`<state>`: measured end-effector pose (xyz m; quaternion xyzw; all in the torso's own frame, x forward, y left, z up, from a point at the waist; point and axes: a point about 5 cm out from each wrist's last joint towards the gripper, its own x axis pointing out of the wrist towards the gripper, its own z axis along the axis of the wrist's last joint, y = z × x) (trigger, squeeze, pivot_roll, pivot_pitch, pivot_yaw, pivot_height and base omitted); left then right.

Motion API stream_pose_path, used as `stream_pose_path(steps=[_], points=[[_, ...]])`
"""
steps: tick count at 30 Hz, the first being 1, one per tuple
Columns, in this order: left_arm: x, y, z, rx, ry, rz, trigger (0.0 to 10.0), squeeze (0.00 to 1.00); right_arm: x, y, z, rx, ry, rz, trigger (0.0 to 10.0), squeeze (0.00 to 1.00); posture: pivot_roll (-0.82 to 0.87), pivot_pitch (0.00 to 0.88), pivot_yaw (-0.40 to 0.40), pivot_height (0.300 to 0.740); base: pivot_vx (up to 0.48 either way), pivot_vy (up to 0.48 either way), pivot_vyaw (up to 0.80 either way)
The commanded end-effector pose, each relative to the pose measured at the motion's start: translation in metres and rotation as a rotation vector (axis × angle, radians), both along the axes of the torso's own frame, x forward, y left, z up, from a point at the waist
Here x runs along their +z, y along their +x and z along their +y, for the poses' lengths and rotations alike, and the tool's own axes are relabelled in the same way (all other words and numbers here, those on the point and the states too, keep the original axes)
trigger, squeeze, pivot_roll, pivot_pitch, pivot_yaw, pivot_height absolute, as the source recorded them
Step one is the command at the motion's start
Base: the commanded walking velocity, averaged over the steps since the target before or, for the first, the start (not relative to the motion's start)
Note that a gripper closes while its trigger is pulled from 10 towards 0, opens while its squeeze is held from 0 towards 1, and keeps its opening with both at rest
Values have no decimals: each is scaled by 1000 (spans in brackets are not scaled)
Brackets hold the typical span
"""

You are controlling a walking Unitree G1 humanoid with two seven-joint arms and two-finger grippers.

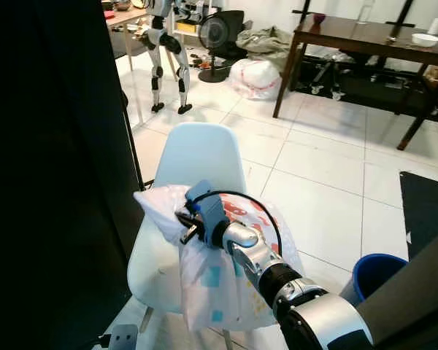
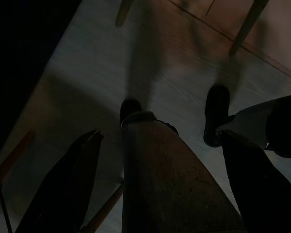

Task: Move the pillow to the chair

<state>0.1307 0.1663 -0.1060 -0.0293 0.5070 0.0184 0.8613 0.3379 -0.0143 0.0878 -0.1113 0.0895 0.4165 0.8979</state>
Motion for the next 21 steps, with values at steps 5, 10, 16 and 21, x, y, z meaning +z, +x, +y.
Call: stream_pose_path(steps=[5, 10, 16, 21], points=[[-9, -28, -4, 9, -22, 100, 10000, 0, 19, 6, 20, -3, 5, -37, 10000, 0, -3, 78, -73, 740, 0, 0, 0], [-10, -31, -3, 12, -20, 104, 10000, 0, 53, 17, 34, -6, 92, -96, 10000, 0, 5, 88, -78, 740, 0, 0, 0], [-11, -36, -2, 9, -16, 114, 10000, 0, 76, 8, 70, 108, 108, -158, 10000, 0, 7, 123, -82, 740, 0, 0, 0], [-13, -49, -7, 9, -20, 130, 10000, 0, 49, -29, 108, 238, 64, -63, 10000, 0, 38, 188, -99, 740, 0, 0, 0]])
